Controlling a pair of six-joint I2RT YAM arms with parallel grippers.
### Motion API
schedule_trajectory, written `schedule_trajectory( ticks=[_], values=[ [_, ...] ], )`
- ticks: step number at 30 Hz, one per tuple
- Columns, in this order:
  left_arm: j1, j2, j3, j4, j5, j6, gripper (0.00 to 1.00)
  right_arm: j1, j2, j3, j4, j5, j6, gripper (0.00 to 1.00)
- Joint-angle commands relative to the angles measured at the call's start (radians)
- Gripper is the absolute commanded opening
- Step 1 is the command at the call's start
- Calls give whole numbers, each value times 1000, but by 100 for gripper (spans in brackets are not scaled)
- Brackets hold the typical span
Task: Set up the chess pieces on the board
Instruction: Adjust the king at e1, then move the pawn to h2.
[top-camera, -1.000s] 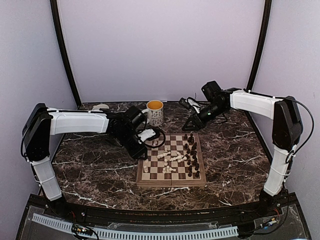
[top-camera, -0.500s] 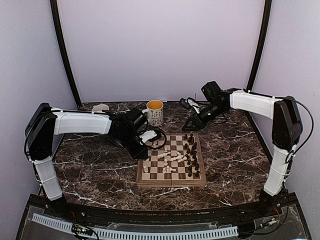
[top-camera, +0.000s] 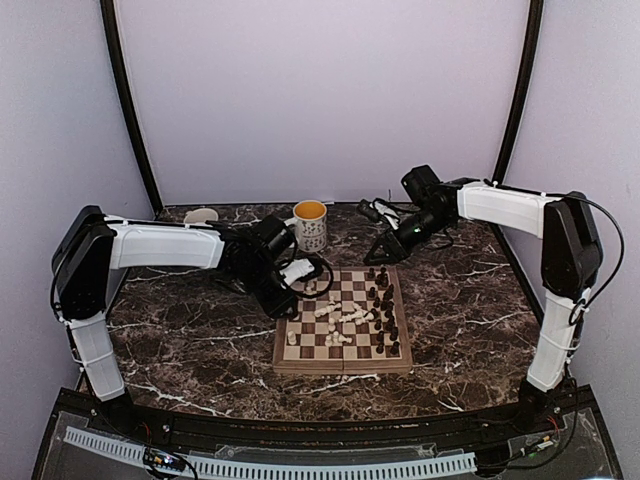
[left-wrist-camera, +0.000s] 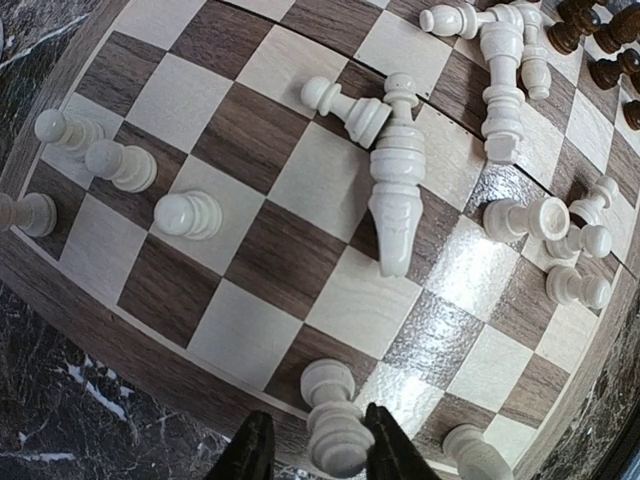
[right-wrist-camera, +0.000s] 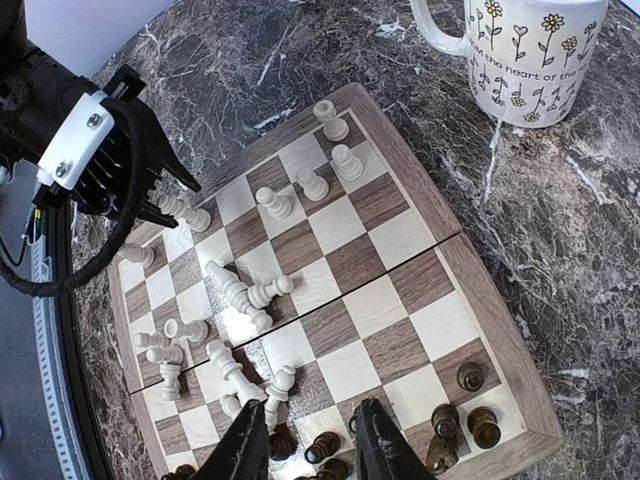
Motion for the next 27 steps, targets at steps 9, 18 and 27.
schedule_trajectory(
  ticks=[9, 18, 27],
  values=[
    [-6, -178, 9, -9, 2, -13, 46, 2, 1, 3, -10, -8, -16, 31],
    [-96, -158, 90, -31, 90, -22, 38, 3, -16, 1, -11, 11, -23, 31],
    [-181, 17, 217, -132, 34, 16, 33, 3, -44, -16, 1, 39, -28, 31]
  ],
)
